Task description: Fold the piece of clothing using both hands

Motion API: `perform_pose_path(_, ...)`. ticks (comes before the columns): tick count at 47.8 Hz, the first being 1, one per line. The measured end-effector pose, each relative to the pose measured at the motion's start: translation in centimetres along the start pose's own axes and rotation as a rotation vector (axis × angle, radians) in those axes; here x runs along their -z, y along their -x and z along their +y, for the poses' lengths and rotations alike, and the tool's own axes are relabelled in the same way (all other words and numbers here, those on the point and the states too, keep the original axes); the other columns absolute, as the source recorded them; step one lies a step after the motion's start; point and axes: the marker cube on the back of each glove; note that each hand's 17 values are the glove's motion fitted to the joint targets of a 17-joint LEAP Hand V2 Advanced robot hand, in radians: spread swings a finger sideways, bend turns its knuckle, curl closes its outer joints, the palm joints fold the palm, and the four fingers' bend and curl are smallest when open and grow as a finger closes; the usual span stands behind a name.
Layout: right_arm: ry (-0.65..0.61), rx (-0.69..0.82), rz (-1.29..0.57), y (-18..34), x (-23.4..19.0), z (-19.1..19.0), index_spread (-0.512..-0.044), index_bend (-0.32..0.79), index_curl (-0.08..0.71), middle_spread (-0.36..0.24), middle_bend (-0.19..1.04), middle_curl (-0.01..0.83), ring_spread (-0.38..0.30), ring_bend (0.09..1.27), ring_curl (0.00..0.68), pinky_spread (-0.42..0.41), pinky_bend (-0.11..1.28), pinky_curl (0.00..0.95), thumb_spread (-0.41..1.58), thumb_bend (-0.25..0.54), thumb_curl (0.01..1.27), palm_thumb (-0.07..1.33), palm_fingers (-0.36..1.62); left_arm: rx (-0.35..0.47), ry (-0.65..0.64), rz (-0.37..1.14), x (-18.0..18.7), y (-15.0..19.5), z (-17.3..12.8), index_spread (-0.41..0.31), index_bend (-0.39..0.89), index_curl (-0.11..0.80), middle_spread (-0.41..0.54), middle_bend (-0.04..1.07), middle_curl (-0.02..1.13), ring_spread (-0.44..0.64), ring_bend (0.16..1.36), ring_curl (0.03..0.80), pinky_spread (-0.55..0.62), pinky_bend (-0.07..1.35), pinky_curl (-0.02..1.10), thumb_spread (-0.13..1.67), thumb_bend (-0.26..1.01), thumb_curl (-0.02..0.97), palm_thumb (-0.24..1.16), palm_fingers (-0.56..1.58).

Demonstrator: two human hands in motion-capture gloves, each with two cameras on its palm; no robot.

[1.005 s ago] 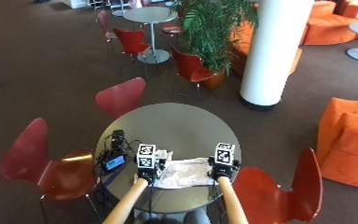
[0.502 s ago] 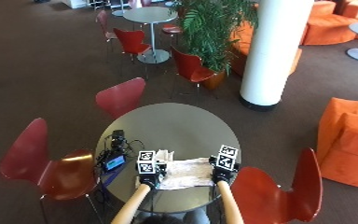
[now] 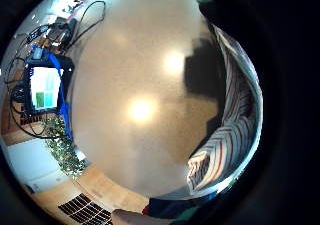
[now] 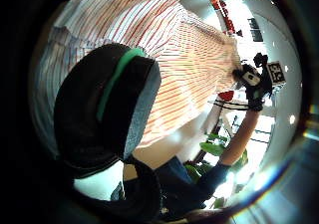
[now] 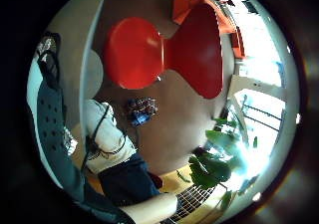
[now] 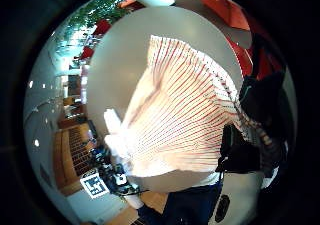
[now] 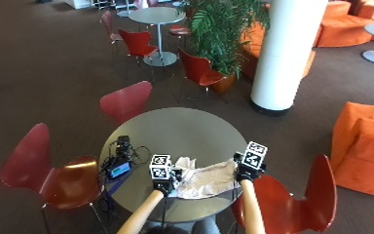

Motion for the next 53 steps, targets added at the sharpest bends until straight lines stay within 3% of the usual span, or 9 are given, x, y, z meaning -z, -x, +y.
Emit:
perform_pose_path(4, -0.033, 0.037, -0.019, 1.4, 2.1, 0.7, -0.262, 0.18, 0.386, -0.228, 0.33, 0.507, -0.255, 0.67, 0.466, -0.377, 0.59, 0.392, 0.60, -0.037, 0.59, 0.96, 1.32, 0.041, 0.043, 0.006, 1.0, 0.7, 0.9, -0.090, 0.18, 0.407, 0.087, 0.15, 0.28, 0.27, 0.43, 0.325, 0.25, 0.37, 0.34, 1.22, -0.01, 0.242, 0.08, 0.32)
perform_pose_path(12, -0.152, 0.153, -0.002, 7.3, 6.7, 4.3, -0.259, 0.19, 0.410, -0.224, 0.34, 0.513, -0.247, 0.65, 0.469, -0.358, 0.59, 0.403, 0.47, -0.036, 0.63, 0.96, 1.32, 0.019, -0.162, 0.044, 3.5, 3.7, -1.0, -0.084, 0.17, 0.404, 0.087, 0.16, 0.28, 0.26, 0.44, 0.320, 0.24, 0.38, 0.33, 1.29, 0.01, 0.237, 0.13, 0.33)
perform_pose_path(16, -0.214, 0.264, 0.047, 12.4, 7.9, 6.8, -0.260, 0.18, 0.419, -0.221, 0.35, 0.517, -0.243, 0.66, 0.473, -0.347, 0.60, 0.410, 0.44, -0.034, 0.64, 0.97, 1.32, 0.065, -0.149, 0.067, 5.1, 5.9, 0.3, -0.084, 0.17, 0.401, 0.087, 0.16, 0.29, 0.26, 0.45, 0.320, 0.23, 0.38, 0.33, 1.34, 0.00, 0.228, 0.13, 0.34)
perform_pose_path(24, -0.179, 0.429, 0.155, 23.2, 4.6, 11.2, -0.260, 0.17, 0.430, -0.230, 0.37, 0.528, -0.243, 0.67, 0.482, -0.331, 0.60, 0.419, 0.39, -0.034, 0.67, 0.96, 1.33, 0.102, -0.268, 0.100, 5.3, 12.1, -2.3, -0.087, 0.18, 0.399, 0.086, 0.16, 0.29, 0.23, 0.45, 0.316, 0.20, 0.39, 0.33, 1.40, -0.01, 0.207, 0.10, 0.39)
perform_pose_path(33, -0.066, 0.619, 0.159, 31.0, 1.1, 20.5, -0.263, 0.17, 0.439, -0.232, 0.42, 0.539, -0.243, 0.70, 0.492, -0.332, 0.60, 0.423, 0.36, -0.037, 0.69, 0.96, 1.33, 0.191, -0.317, 0.106, 7.7, 17.1, 0.6, -0.083, 0.17, 0.397, 0.079, 0.16, 0.30, 0.21, 0.45, 0.315, 0.18, 0.38, 0.33, 1.43, -0.01, 0.194, 0.08, 0.42)
perform_pose_path(37, -0.019, 0.610, 0.211, 32.3, -1.4, 21.1, -0.263, 0.15, 0.436, -0.230, 0.43, 0.543, -0.243, 0.72, 0.498, -0.335, 0.61, 0.427, 0.37, -0.039, 0.70, 0.95, 1.33, 0.226, -0.330, 0.096, 8.3, 19.1, 1.8, -0.087, 0.17, 0.396, 0.075, 0.16, 0.30, 0.20, 0.44, 0.315, 0.16, 0.38, 0.33, 1.44, -0.01, 0.189, 0.08, 0.43)
perform_pose_path(42, 0.070, 0.663, 0.096, 32.9, -2.2, 22.5, -0.259, 0.10, 0.408, -0.226, 0.44, 0.543, -0.243, 0.76, 0.503, -0.351, 0.63, 0.428, 0.57, -0.053, 0.66, 0.88, 1.31, 0.264, -0.343, 0.094, 9.1, 21.6, 3.3, -0.088, 0.17, 0.395, 0.074, 0.16, 0.30, 0.19, 0.44, 0.315, 0.16, 0.38, 0.33, 1.44, -0.01, 0.184, 0.08, 0.43)
perform_pose_path(49, -0.033, 0.665, -0.041, 33.6, -2.6, 18.2, -0.235, 0.07, 0.358, -0.193, 0.48, 0.548, -0.228, 0.78, 0.502, -0.343, 0.66, 0.430, 0.89, -0.053, 0.56, 0.70, 1.28, 0.302, -0.365, 0.076, 10.8, 23.4, 4.6, -0.089, 0.17, 0.393, 0.068, 0.16, 0.30, 0.19, 0.44, 0.312, 0.15, 0.39, 0.33, 1.45, 0.00, 0.179, 0.07, 0.44)
perform_pose_path(53, -0.115, 0.678, -0.061, 31.4, 1.0, 19.0, -0.228, 0.08, 0.340, -0.175, 0.49, 0.548, -0.220, 0.78, 0.500, -0.332, 0.67, 0.431, 1.00, -0.030, 0.52, 0.67, 1.27, 0.316, -0.384, 0.072, 11.8, 23.8, 5.1, -0.089, 0.17, 0.393, 0.066, 0.16, 0.30, 0.19, 0.43, 0.311, 0.15, 0.39, 0.33, 1.45, -0.01, 0.178, 0.07, 0.44)
